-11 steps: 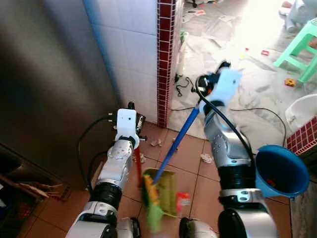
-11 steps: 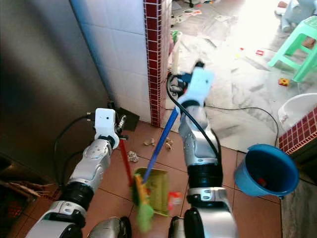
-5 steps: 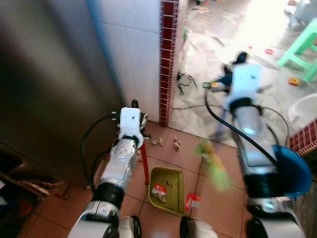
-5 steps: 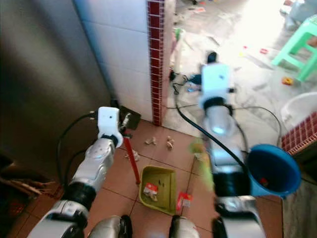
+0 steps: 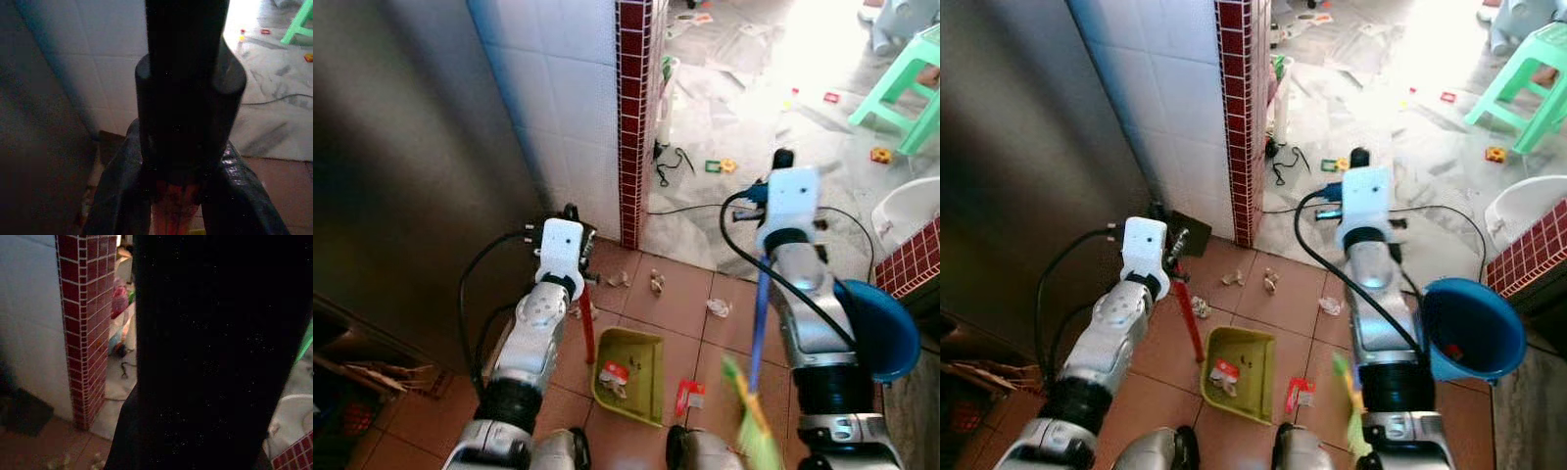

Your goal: Sweep floor

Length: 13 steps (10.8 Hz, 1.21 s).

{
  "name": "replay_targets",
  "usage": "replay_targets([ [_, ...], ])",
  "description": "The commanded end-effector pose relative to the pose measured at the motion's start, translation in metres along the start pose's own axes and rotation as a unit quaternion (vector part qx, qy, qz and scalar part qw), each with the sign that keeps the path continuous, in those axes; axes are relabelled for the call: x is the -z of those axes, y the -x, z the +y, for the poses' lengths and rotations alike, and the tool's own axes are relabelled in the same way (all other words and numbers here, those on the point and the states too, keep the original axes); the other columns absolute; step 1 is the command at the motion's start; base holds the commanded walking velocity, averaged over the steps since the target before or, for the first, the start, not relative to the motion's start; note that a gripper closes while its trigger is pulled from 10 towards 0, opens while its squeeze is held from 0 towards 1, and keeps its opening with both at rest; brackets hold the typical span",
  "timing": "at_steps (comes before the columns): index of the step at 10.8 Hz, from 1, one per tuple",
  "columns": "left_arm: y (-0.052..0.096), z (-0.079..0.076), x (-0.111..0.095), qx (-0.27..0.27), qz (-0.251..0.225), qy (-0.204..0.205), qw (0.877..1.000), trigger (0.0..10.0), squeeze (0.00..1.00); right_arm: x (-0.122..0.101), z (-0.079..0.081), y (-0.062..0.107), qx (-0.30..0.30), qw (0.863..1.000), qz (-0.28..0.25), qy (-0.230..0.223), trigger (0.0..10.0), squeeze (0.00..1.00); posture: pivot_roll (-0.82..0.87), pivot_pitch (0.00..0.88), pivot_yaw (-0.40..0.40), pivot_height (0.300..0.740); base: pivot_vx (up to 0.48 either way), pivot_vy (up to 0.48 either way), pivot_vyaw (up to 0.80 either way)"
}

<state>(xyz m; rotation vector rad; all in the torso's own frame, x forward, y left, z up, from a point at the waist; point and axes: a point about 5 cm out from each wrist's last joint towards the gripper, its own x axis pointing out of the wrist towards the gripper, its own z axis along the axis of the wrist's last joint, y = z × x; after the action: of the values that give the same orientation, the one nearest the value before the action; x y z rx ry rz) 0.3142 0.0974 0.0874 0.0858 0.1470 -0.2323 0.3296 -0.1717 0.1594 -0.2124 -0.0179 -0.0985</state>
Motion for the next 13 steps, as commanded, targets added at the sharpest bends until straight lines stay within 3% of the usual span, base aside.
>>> replay_targets([
  [1,0.006,0.007,0.007,-0.003,0.026,-0.056,0.998,10.0,0.0,-0.007,-0.001,-0.002,0.008,1.0,-0.001,-0.022,10.0,0.0,-0.07,0.129,0.044,0.74,0.0,0.0,0.0],
  [2,0.007,0.006,0.009,-0.004,0.03,-0.059,0.998,10.0,0.0,-0.004,-0.001,-0.002,0.011,0.999,0.011,-0.037,10.0,0.0,-0.08,0.132,0.038,0.74,0.0,0.0,0.0],
  [4,0.01,0.005,0.011,-0.012,0.031,-0.065,0.997,10.0,0.0,0.006,0.006,0.0,0.015,0.992,0.049,-0.118,10.0,0.0,-0.08,0.129,0.032,0.74,0.0,0.0,0.0],
  [6,0.009,-0.002,0.013,-0.005,0.037,-0.05,0.998,10.0,0.0,0.002,0.013,-0.004,0.014,0.983,0.051,-0.178,10.0,0.0,-0.08,0.125,0.029,0.74,0.0,0.0,0.0],
  [10,0.009,-0.009,0.014,0.0,0.046,-0.033,0.998,10.0,0.0,-0.014,0.023,-0.009,-0.007,0.975,0.022,-0.222,10.0,0.0,-0.09,0.121,0.025,0.74,0.0,0.0,0.0],
  [13,0.005,-0.013,0.016,-0.011,0.062,0.013,0.998,10.0,0.0,-0.032,0.038,-0.018,-0.013,0.966,-0.006,-0.257,10.0,0.0,-0.09,0.116,0.028,0.74,0.0,0.0,0.0],
])
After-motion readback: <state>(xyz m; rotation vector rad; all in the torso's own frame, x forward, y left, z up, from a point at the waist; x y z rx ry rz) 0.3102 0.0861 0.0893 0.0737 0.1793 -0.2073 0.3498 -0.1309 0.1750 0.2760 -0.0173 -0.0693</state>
